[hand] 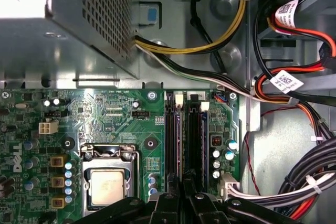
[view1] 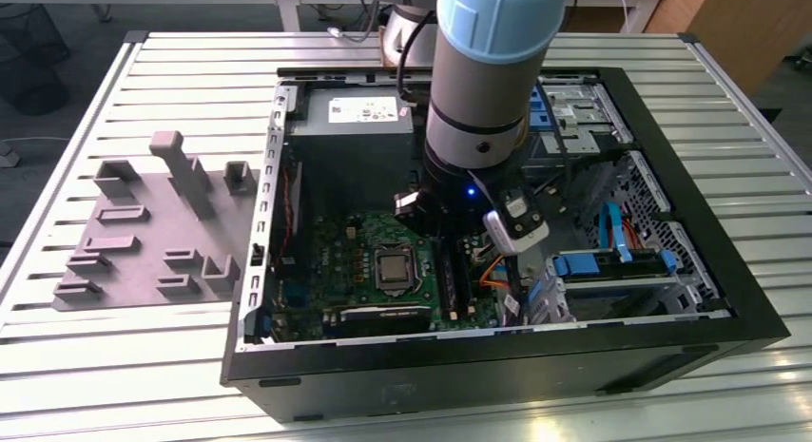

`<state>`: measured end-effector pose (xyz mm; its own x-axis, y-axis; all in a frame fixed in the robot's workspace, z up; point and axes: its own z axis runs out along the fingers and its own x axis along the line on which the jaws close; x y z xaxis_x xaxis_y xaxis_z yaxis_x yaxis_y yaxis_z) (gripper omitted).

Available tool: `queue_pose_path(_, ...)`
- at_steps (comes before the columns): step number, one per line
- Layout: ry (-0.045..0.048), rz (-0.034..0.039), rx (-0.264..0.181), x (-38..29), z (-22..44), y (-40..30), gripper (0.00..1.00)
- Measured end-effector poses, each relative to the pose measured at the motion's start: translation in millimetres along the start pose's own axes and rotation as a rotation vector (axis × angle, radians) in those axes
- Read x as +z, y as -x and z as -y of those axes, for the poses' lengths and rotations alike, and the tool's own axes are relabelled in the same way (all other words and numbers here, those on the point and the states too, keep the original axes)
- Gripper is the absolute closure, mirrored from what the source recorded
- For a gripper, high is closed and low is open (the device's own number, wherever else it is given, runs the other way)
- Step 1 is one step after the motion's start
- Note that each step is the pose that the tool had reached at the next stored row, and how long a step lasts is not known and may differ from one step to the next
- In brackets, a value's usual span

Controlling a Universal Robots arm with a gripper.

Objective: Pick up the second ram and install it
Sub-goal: 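Insert the second ram into the second slot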

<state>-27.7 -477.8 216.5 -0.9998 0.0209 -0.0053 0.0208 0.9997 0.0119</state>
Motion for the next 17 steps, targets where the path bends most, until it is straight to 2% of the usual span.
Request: queue_pose_path(17, 0.0004, -0.0015, -0.001, 2.2, -0.1, 0.0, 0.86)
